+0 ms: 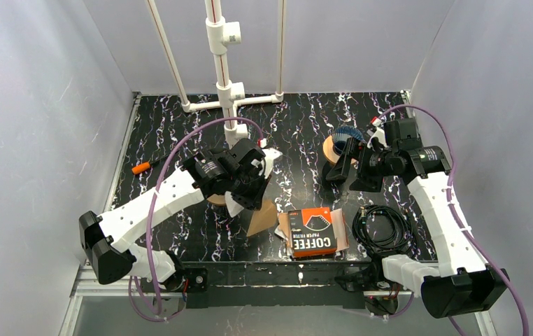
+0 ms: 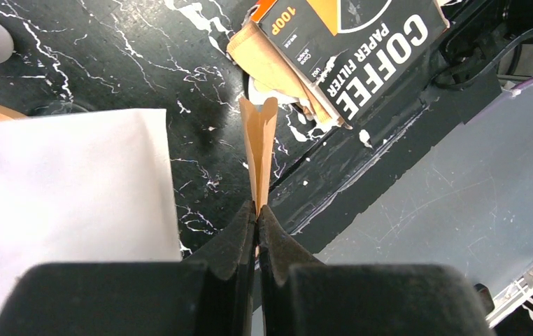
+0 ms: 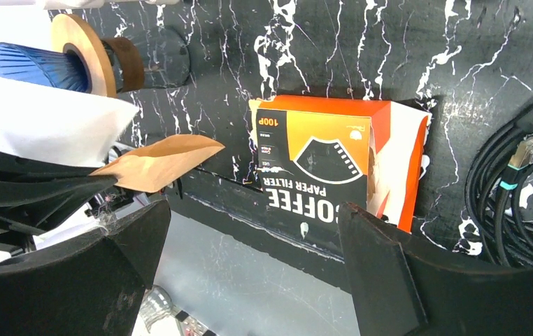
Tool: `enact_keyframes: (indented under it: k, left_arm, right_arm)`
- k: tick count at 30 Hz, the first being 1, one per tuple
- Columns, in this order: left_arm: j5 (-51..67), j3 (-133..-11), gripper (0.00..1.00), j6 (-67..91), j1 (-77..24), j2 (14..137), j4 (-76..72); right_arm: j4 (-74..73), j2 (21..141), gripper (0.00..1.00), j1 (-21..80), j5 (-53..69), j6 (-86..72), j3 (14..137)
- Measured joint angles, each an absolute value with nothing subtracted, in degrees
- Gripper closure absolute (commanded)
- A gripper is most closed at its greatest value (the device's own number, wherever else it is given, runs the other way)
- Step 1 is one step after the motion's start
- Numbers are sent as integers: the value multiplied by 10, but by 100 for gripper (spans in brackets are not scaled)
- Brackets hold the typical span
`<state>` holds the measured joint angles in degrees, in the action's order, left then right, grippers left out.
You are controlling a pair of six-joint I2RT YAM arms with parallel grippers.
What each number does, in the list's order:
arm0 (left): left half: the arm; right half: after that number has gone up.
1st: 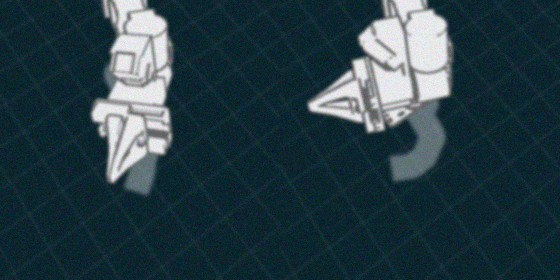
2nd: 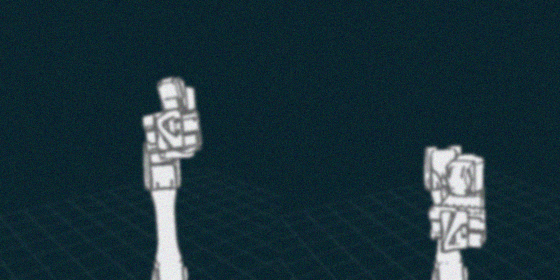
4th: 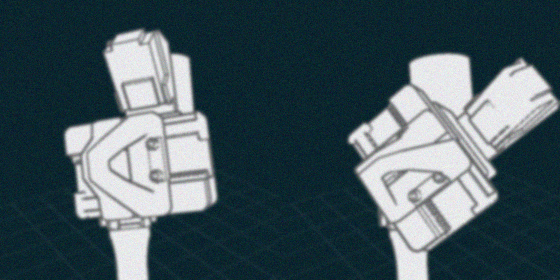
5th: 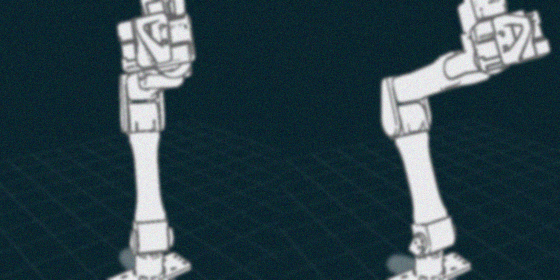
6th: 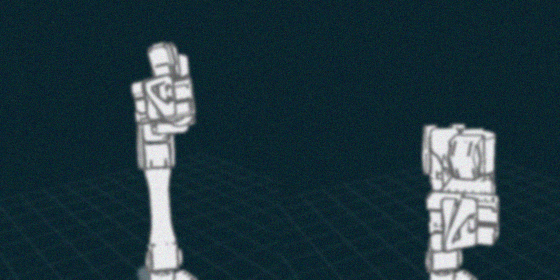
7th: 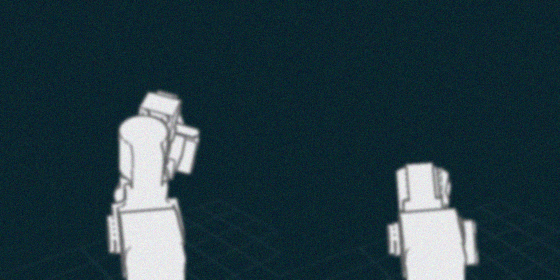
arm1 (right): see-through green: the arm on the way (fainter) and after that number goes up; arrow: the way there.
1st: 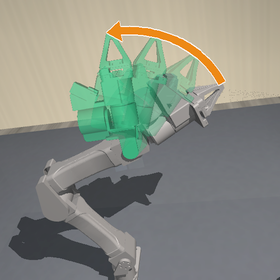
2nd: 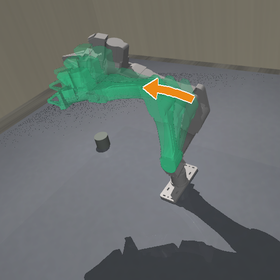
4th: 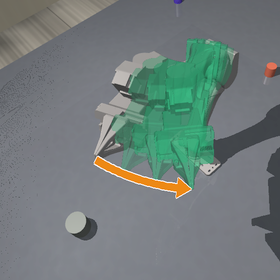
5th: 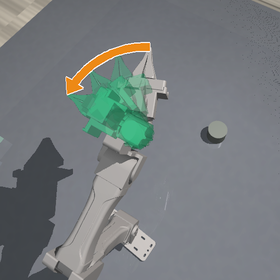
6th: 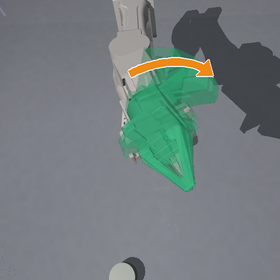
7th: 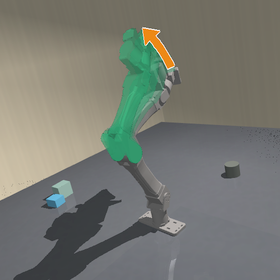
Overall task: Place the coffee filter in the dripper
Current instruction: Pick up the coffee filter from the coffee filter holder, then pick up the coffee filter from the center of the board.
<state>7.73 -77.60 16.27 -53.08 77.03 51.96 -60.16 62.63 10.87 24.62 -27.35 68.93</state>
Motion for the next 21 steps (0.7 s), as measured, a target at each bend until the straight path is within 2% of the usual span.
enact_keyframes:
  k: [21]
  left_arm:
    - [93, -788, 100, 136, -531, 758, 507]
  right_arm:
    - [-602, 648, 2, 109, 298, -208, 731]
